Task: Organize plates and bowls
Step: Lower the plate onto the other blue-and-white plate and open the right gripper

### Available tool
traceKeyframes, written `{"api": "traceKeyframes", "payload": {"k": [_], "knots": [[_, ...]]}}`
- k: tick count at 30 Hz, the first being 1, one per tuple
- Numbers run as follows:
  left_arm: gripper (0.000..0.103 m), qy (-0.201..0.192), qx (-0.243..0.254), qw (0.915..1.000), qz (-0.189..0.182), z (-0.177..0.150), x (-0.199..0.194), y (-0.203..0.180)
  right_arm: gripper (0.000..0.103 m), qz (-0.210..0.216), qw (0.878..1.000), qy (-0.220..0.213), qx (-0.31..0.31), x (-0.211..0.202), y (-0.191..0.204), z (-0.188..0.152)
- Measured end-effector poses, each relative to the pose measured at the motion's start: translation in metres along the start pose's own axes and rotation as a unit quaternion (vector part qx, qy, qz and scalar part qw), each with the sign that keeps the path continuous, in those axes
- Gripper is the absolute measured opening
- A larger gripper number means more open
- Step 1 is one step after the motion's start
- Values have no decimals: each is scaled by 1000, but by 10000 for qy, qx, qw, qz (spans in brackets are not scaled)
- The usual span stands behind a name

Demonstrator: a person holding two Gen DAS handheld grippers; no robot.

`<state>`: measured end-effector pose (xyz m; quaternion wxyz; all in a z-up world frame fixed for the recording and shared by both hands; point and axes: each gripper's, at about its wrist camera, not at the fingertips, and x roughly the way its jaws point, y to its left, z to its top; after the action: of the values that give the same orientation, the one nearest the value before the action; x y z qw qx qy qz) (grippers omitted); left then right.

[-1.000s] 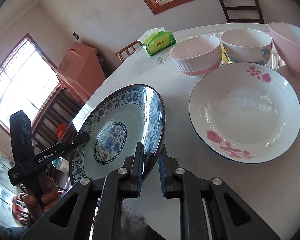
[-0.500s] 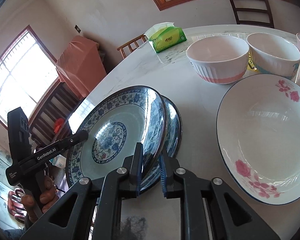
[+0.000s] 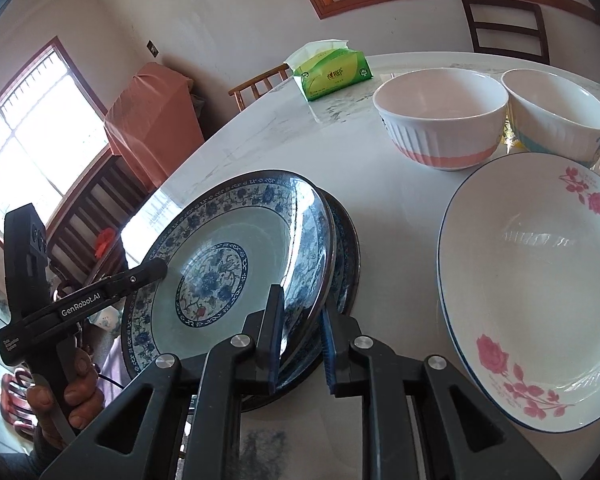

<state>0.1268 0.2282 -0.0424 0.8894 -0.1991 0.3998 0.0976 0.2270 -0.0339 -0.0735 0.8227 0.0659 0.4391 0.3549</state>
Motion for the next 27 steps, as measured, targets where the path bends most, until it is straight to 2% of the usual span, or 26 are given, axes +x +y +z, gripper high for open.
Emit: {"api": "traceKeyframes", "payload": {"k": [17,22,27], "knots": [[25,101,-154,9997,-128,-1,9,10,18,-296,9981,-250,-488,4,12,0],[25,-154,63,9999,26,-2,3,2,22,-553,9949,-398,-747,3,19,-2],[25,-177,49,9998,24,-3,3,3,28,-759,9913,-432,-987,5,26,-5]]}}
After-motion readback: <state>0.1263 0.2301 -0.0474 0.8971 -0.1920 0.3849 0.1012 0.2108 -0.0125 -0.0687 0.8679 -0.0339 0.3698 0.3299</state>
